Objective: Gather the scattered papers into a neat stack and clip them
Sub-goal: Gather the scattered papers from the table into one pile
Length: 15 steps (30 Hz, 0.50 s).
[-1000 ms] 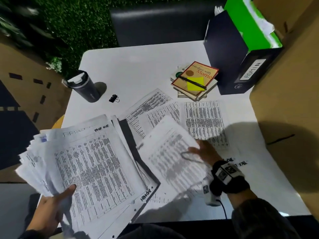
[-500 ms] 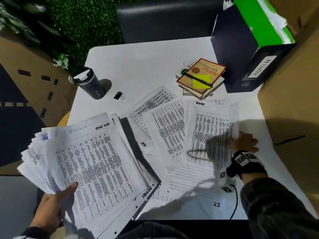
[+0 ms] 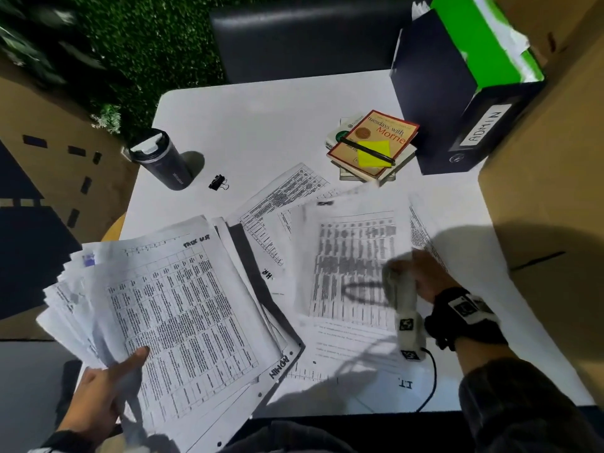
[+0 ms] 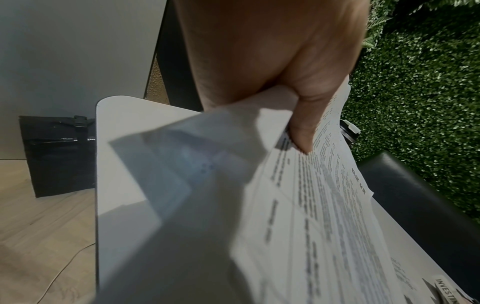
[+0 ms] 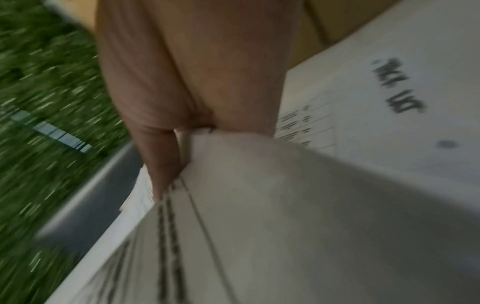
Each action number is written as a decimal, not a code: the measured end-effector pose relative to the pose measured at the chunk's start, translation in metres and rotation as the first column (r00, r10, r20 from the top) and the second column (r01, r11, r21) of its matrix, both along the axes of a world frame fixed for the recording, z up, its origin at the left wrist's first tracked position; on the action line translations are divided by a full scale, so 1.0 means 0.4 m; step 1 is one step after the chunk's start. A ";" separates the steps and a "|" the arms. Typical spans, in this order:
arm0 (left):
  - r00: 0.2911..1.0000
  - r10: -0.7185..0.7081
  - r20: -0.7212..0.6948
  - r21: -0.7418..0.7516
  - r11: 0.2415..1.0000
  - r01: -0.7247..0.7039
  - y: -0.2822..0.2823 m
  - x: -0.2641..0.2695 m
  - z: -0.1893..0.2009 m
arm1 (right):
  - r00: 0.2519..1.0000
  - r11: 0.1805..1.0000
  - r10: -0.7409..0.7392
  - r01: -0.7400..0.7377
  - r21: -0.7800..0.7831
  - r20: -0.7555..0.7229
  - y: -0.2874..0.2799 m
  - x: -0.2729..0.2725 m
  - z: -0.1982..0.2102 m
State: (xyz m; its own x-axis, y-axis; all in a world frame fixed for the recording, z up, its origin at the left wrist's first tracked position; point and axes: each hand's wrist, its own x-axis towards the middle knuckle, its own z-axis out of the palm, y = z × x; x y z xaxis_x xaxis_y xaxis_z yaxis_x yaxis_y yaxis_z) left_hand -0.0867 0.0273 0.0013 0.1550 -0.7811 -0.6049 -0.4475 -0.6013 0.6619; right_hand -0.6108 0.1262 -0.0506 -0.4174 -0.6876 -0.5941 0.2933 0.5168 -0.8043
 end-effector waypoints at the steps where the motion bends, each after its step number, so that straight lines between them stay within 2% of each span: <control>1: 1.000 0.001 -0.007 0.002 1.000 -0.001 0.002 -0.005 0.005 | 0.996 0.997 0.072 -0.071 0.013 -0.051 -0.011 0.017 0.003; 2: 1.000 -0.003 -0.020 0.011 1.000 0.003 0.003 -0.016 0.013 | 0.988 0.993 0.116 -0.113 0.032 -0.105 -0.027 0.032 0.005; 4: 0.999 0.009 -0.045 0.010 1.000 -0.008 0.005 -0.019 0.015 | 0.958 0.993 0.102 -0.083 0.080 -0.267 -0.063 0.058 -0.009; 5: 0.998 0.012 -0.059 0.007 1.000 -0.012 0.008 -0.024 0.021 | 0.914 0.989 0.123 -0.081 0.122 -0.387 -0.083 0.069 -0.021; 7: 0.994 0.014 -0.110 -0.020 1.000 -0.016 0.010 -0.028 0.024 | 0.728 0.939 0.305 -0.120 0.323 -0.614 -0.116 0.086 -0.033; 8: 0.990 0.010 -0.141 -0.030 0.999 -0.015 0.011 -0.036 0.028 | 0.634 0.880 0.426 -0.125 0.458 -0.646 -0.128 0.091 -0.032; 10: 0.979 -0.002 -0.205 -0.059 0.998 -0.010 0.008 -0.045 0.029 | 0.557 0.761 0.578 -0.105 0.640 -0.596 -0.140 0.098 -0.024; 11: 0.976 -0.008 -0.220 -0.075 0.997 -0.009 0.007 -0.047 0.028 | 0.546 0.736 0.603 -0.099 0.670 -0.581 -0.142 0.101 -0.024; 15: 0.979 -0.013 -0.205 -0.114 0.993 -0.011 -0.004 -0.038 0.015 | 0.504 0.728 0.631 -0.120 0.676 -0.590 -0.155 0.102 -0.035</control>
State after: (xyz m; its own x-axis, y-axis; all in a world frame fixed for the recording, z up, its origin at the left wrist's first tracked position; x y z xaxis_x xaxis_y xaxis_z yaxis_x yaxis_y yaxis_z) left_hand -0.1018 0.0258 0.0072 0.0357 -0.8469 -0.5306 -0.2956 -0.5161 0.8039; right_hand -0.5701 0.0642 -0.0646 -0.6363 -0.6031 -0.4810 -0.6018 0.7782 -0.1797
